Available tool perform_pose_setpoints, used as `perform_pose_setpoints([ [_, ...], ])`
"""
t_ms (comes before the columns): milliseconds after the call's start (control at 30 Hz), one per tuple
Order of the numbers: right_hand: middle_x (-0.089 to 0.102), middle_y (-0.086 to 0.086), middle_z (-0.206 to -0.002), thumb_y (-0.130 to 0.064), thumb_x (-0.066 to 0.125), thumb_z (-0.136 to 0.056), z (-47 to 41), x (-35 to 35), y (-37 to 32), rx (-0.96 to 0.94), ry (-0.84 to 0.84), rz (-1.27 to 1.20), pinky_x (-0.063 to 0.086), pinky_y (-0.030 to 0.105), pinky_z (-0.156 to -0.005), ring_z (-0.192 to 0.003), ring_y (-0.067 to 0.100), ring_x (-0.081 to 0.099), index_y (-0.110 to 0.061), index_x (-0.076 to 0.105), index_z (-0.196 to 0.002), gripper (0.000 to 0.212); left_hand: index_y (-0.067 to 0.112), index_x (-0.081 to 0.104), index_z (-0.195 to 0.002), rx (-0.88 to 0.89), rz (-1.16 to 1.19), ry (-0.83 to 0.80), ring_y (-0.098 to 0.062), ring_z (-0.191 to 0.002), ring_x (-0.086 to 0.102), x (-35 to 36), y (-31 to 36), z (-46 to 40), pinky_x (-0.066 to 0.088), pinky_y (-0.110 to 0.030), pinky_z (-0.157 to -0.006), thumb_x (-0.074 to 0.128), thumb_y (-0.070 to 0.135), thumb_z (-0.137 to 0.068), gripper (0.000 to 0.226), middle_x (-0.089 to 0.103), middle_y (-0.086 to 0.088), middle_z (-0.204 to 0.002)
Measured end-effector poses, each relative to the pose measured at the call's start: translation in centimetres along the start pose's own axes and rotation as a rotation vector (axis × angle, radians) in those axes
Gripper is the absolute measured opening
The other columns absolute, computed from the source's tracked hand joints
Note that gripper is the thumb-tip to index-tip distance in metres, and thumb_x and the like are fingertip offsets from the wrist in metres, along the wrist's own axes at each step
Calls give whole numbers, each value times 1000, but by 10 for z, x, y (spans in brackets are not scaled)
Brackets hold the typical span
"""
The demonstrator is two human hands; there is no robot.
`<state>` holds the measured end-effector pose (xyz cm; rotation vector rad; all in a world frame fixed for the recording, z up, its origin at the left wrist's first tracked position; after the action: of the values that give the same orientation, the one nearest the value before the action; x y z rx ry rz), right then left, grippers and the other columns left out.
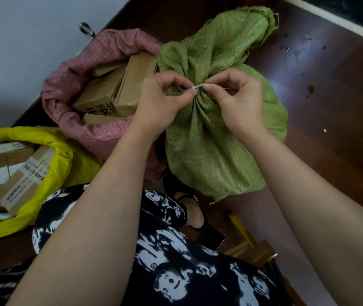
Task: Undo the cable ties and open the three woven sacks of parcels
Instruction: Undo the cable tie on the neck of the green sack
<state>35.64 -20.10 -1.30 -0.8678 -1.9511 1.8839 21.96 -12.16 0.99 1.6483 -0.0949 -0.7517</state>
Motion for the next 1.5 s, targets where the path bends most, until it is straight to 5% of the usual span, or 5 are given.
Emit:
perform_pose_setpoints([
  [333, 65, 7, -91, -16, 67, -85, 2, 6, -18, -429, -108, 590, 54, 38, -66, -80, 23, 64, -10, 72, -97, 14, 13, 69, -81, -45, -74, 24, -11, -78, 65, 1, -3, -1, 53, -21, -70, 74, 6, -76, 9, 66, 2, -80],
  [633, 64, -2, -77, -11, 70, -79, -3, 6, -13, -280, -24, 358, 37, 4, -68, -70, -1, 53, -10, 75, -82, 6, 8, 71, -81, -35, -48, 25, -12, -72, 65, 1, -1, 0, 54, -23, -67, 74, 7, -76, 6, 69, -3, -77],
  [1067, 66, -15, -73, -16, 75, -80, 1, 0, 1, 76, 65, -29, 52, 22, -75, -74, 0, 62, -23, 71, -78, 8, 23, 64, -71, -110, -1, 67, 1, -68, 63, -5, 4, 3, 53, -19, -63, 74, 7, -76, 20, 66, 8, -74],
  [1333, 60, -6, -94, -13, 62, -87, 1, 2, -6, 119, 143, 323, 53, 22, -74, -84, 9, 61, -22, 62, -89, 9, 14, 67, -74, -347, 194, 234, -26, -78, 70, -22, 2, 7, 59, -36, -74, 70, 6, -80, 11, 68, -10, -86],
  [1500, 49, 4, -113, -6, 55, -81, 3, 2, -30, -25, 259, 513, 36, 10, -80, -105, 15, 51, -15, 59, -108, 29, 4, 61, -88, -405, 324, 473, -15, -68, 67, -58, 8, 15, 57, -27, -68, 60, 3, -89, 2, 66, -9, -78],
])
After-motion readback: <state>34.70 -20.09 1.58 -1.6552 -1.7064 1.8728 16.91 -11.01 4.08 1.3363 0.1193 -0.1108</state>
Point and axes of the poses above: each hand's wrist, its own z-axis away from the middle knuckle, its own x-axis out of the palm, y = z × x, the point moved 3 cm from there along -z, towards the middle knuckle
